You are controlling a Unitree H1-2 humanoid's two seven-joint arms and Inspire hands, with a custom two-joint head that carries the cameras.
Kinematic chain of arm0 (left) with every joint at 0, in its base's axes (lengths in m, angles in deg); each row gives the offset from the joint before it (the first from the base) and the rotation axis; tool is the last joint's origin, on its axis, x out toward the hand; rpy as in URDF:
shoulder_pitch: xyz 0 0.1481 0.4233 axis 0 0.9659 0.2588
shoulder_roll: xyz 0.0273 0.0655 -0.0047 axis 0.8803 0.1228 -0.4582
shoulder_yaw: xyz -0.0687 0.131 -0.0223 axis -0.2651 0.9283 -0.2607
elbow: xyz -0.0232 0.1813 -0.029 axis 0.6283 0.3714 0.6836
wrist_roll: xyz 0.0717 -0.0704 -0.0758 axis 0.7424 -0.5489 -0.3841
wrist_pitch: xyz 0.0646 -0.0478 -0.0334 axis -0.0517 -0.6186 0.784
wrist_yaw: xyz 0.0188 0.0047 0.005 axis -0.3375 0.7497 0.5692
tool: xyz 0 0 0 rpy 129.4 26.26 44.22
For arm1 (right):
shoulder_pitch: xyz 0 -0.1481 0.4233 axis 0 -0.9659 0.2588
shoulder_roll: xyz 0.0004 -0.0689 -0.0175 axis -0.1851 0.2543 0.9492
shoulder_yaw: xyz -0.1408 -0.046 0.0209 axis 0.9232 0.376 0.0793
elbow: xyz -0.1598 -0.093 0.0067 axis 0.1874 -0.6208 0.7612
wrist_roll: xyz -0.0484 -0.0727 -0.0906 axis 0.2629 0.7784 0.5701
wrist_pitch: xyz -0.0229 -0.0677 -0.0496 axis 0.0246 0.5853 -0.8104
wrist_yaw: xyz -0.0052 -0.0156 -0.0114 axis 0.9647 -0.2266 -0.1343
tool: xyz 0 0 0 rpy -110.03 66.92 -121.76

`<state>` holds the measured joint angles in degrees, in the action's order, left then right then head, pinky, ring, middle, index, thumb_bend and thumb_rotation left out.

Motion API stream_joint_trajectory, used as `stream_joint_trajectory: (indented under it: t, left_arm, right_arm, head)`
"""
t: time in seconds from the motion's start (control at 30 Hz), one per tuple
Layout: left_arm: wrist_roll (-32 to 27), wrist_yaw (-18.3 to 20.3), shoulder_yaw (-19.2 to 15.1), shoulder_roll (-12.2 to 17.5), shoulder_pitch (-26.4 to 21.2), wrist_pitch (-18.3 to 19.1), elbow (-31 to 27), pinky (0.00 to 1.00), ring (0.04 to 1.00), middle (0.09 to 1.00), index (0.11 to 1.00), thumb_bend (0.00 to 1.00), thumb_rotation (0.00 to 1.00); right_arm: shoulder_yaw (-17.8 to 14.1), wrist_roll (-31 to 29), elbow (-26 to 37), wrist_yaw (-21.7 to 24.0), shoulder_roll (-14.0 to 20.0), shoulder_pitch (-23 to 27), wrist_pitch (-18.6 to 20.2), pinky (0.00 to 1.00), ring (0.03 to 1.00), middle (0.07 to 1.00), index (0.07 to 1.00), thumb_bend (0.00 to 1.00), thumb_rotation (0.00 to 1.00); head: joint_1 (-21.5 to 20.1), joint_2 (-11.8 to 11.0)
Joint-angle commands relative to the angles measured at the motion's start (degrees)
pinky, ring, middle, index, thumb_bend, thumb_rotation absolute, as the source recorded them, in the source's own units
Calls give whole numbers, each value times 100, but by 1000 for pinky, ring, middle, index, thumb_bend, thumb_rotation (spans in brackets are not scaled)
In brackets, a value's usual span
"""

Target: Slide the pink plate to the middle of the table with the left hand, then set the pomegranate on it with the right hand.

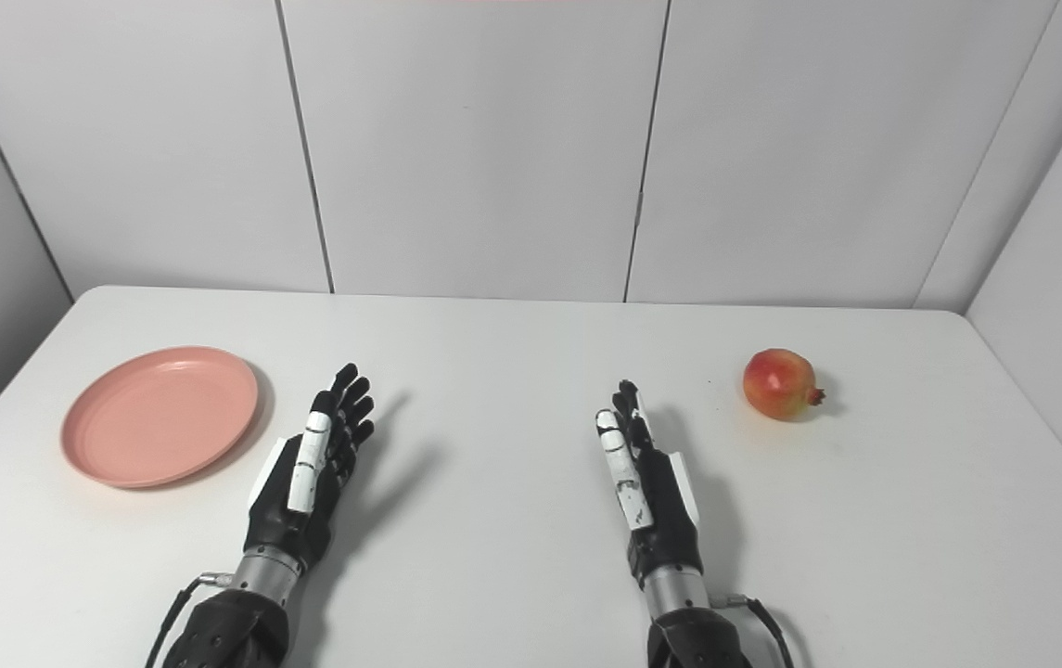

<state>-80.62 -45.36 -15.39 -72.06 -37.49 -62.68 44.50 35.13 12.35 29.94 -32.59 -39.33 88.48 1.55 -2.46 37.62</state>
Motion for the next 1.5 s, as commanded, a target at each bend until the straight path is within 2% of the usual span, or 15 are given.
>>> stream_joint_trajectory:
  t: [0.0, 0.23, 1.27, 1.47]
  left_arm:
    - [110, -89, -12, -58, -149, -240, 9, 1000, 1000, 1000, 1000, 607, 1000]
    - [146, -131, -5, -62, -149, -151, -28, 1000, 1000, 1000, 1000, 590, 1000]
    - [229, -230, 33, -51, -113, -55, -77, 1000, 1000, 1000, 1000, 597, 1000]
    - [269, -243, 63, -62, -132, -67, -6, 1000, 1000, 1000, 1000, 622, 1000]
  right_arm:
    - [26, 45, 133, 35, 31, 214, -179, 1000, 1000, 1000, 1000, 443, 906]
    - [33, 29, 142, 46, 43, 226, -95, 1000, 1000, 1000, 1000, 462, 874]
    - [49, 50, 232, 36, 60, 221, 53, 1000, 1000, 1000, 1000, 463, 885]
    - [36, -20, 222, 92, 89, 199, 42, 1000, 1000, 1000, 1000, 457, 878]
  head:
    - [1, -4]
    - [-12, 9]
    - [-29, 26]
    - [300, -113]
